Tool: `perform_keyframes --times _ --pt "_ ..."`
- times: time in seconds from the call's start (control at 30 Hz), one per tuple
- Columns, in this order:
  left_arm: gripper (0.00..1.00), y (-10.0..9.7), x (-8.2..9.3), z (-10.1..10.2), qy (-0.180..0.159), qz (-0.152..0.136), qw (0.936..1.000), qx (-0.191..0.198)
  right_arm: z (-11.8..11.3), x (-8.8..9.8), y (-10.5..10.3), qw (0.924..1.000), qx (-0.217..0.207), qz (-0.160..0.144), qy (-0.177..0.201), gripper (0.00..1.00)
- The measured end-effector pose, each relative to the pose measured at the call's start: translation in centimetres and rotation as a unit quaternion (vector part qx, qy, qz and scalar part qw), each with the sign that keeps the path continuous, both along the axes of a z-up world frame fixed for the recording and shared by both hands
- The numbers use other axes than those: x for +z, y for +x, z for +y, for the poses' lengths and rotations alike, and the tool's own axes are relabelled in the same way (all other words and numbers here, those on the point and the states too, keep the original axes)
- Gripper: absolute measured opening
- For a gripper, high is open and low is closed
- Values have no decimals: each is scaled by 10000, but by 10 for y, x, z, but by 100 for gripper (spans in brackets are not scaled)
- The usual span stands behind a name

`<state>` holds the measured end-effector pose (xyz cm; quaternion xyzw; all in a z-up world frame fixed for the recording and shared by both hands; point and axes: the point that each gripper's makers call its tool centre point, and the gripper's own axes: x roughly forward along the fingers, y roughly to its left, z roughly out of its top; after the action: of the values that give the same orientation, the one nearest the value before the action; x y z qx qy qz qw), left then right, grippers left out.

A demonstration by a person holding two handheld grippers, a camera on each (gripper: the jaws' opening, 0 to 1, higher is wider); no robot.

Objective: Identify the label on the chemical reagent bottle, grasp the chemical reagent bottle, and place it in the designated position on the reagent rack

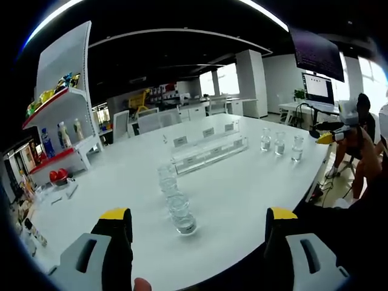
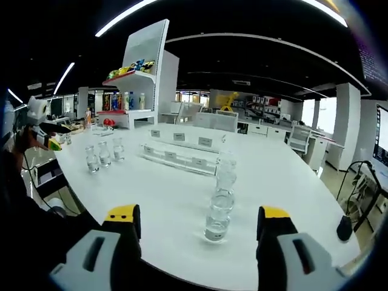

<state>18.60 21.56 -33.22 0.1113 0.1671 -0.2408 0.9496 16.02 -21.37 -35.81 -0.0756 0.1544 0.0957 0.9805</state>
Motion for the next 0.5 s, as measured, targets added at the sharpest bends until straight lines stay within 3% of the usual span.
perform_keyframes --times 0.5 --pt "90 2 -3 -3 -50 34 9999 -96 1 -27 14 9996 13 227 167 73"
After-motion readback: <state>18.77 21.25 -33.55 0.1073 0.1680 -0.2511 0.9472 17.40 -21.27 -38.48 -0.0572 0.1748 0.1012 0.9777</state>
